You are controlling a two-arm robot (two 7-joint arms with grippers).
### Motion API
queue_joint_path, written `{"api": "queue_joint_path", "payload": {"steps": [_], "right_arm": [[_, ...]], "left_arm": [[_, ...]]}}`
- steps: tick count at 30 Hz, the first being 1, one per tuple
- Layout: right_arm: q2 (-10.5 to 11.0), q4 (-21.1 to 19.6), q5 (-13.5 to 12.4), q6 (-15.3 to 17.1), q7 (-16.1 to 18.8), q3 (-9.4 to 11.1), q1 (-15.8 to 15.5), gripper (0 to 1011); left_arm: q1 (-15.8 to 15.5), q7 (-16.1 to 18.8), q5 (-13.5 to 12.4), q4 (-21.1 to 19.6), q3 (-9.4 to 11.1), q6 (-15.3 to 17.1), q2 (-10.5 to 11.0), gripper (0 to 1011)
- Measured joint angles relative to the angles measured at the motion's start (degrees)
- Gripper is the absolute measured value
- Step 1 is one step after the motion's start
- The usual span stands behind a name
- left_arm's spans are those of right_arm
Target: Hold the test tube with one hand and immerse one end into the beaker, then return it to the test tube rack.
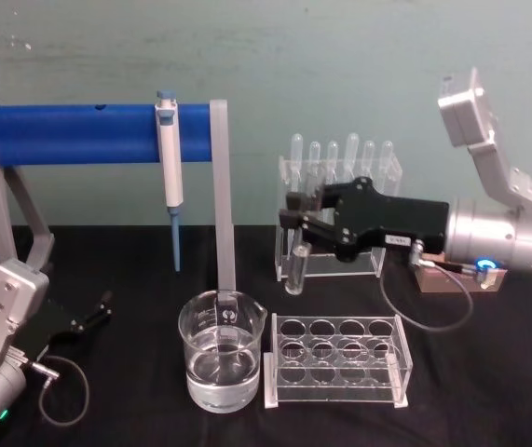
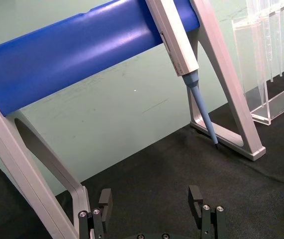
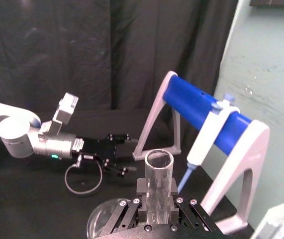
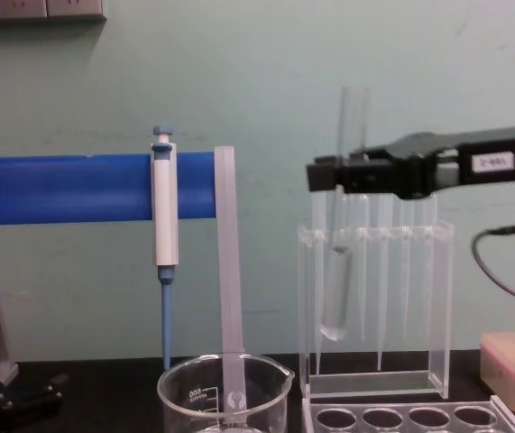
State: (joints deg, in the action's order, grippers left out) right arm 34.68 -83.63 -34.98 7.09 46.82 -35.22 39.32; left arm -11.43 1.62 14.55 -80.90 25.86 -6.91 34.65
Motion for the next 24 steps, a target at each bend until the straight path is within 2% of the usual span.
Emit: {"api": "queue_joint_path", "payload": {"steps": [6,12,24], "right_arm": [[-2.9,2.3,0.3,0.3,1.0,-2.2,3.8,226],[-5.6,4.5,0.3,0.0,1.9,-4.2,6.1,226],[-9.3,8.8,0.0,-2.7,3.4,-7.0,6.9,226]], "left_arm": [[0.0,0.0,0.0,0.0,0.0,0.0,0.0,1000],[0.0,0.0,0.0,0.0,0.0,0.0,0.0,1000],[0.0,0.0,0.0,0.0,0.0,0.0,0.0,1000]]}}
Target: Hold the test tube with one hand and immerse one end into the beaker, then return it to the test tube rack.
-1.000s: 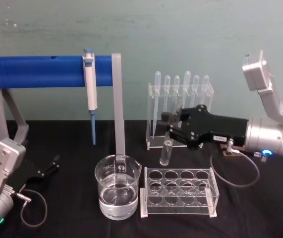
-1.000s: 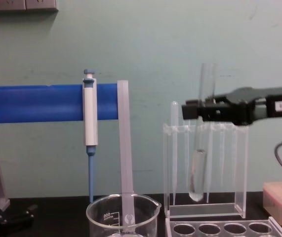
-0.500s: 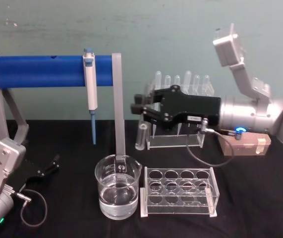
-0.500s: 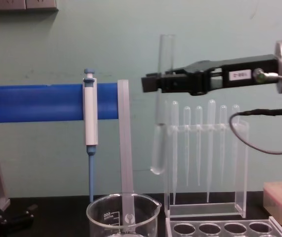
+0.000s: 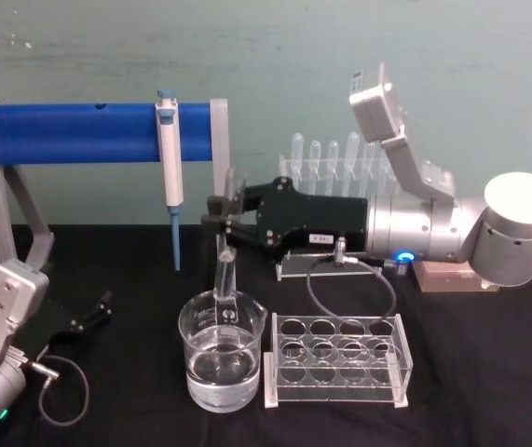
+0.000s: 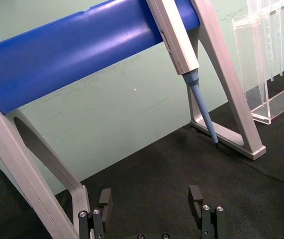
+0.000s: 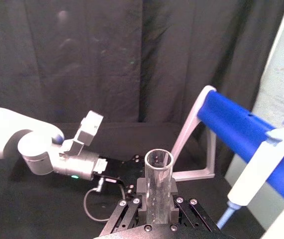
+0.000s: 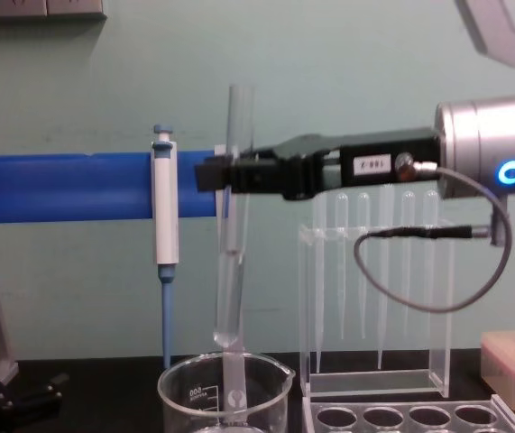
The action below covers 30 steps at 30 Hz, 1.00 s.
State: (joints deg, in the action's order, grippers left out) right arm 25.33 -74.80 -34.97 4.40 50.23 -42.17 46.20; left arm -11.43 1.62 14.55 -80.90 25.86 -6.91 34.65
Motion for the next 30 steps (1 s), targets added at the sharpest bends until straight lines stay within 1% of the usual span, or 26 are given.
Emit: {"api": "queue_joint_path", "payload": {"steps": [4,17,21,24,30], "right_arm": [[-0.7,1.4,0.0,-1.0,0.8,-0.8,-0.5,226],[-2.2,5.9,-0.1,-3.8,2.5,-1.6,-1.8,226],[-2.4,6.5,0.9,-4.6,2.4,-2.0,-2.2,226],[-2.7,7.0,2.1,-5.4,2.0,-2.3,-2.7,226],[-3.4,8.1,3.7,-6.8,1.6,-2.5,-3.2,226]], "left_arm": [[0.0,0.0,0.0,0.0,0.0,0.0,0.0,1000],[0.0,0.0,0.0,0.0,0.0,0.0,0.0,1000],[0.0,0.0,0.0,0.0,0.0,0.0,0.0,1000],[0.0,0.0,0.0,0.0,0.0,0.0,0.0,1000],[0.0,0.0,0.0,0.0,0.0,0.0,0.0,1000]]}}
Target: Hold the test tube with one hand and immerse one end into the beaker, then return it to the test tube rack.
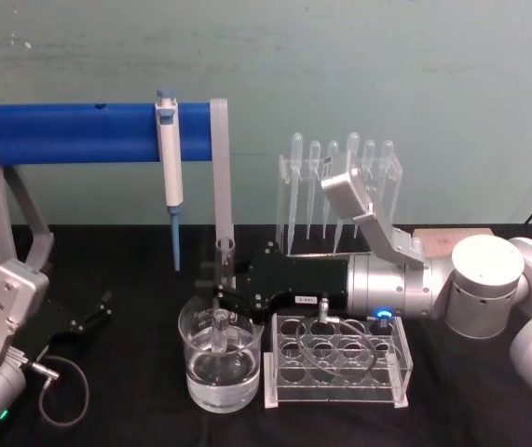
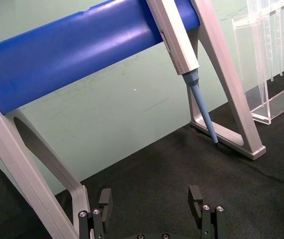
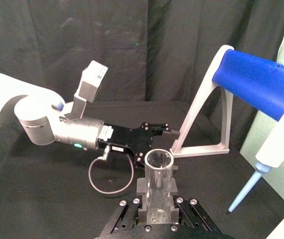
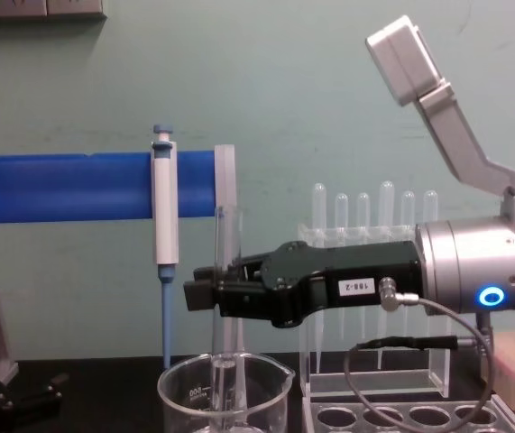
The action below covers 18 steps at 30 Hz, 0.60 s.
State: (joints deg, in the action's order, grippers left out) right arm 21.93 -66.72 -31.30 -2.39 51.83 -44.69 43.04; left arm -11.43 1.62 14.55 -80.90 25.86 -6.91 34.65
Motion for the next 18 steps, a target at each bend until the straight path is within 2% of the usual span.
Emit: {"api": "queue_joint_path", "payload": {"steps": [7,18], "right_arm": [[-0.9,1.0,1.5,-1.3,-0.4,0.2,-0.7,226],[-1.0,0.9,2.9,-1.5,-0.9,0.7,-2.0,226]], "left_arm": [[0.0,0.0,0.0,0.0,0.0,0.0,0.0,1000],[0.0,0.0,0.0,0.0,0.0,0.0,0.0,1000]]}}
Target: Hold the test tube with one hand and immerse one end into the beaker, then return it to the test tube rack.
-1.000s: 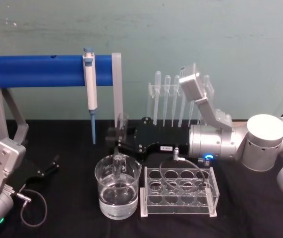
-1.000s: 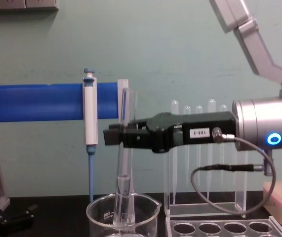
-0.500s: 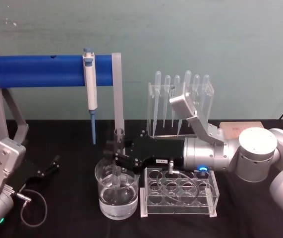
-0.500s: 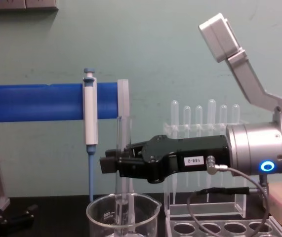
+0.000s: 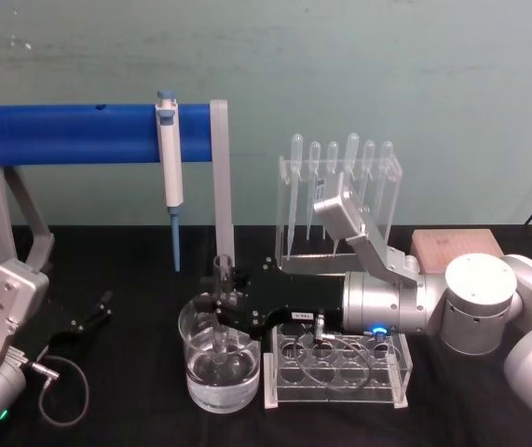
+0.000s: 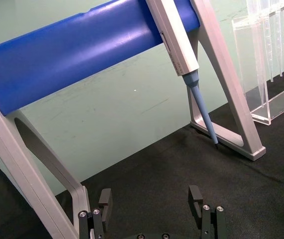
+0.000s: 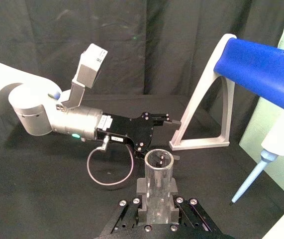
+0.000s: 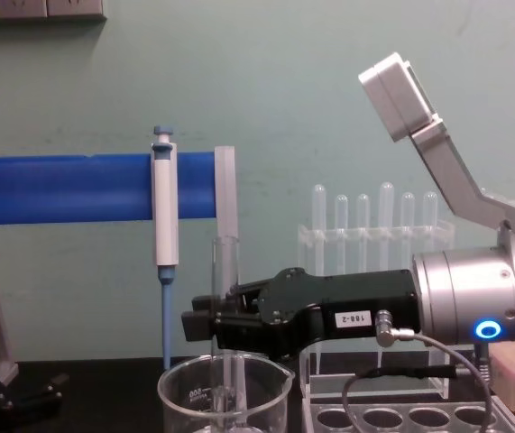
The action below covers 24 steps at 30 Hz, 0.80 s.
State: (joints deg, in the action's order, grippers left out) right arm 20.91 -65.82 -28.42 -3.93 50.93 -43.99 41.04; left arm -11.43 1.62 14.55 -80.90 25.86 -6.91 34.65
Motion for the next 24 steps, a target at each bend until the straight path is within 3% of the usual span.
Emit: {"api": "queue_joint_path", "payload": {"steps": [24], "right_arm": [[-1.5,3.0,1.4,-1.4,0.4,1.1,-1.1,226]], "left_arm": [[0.0,0.0,0.0,0.0,0.0,0.0,0.0,1000]]}}
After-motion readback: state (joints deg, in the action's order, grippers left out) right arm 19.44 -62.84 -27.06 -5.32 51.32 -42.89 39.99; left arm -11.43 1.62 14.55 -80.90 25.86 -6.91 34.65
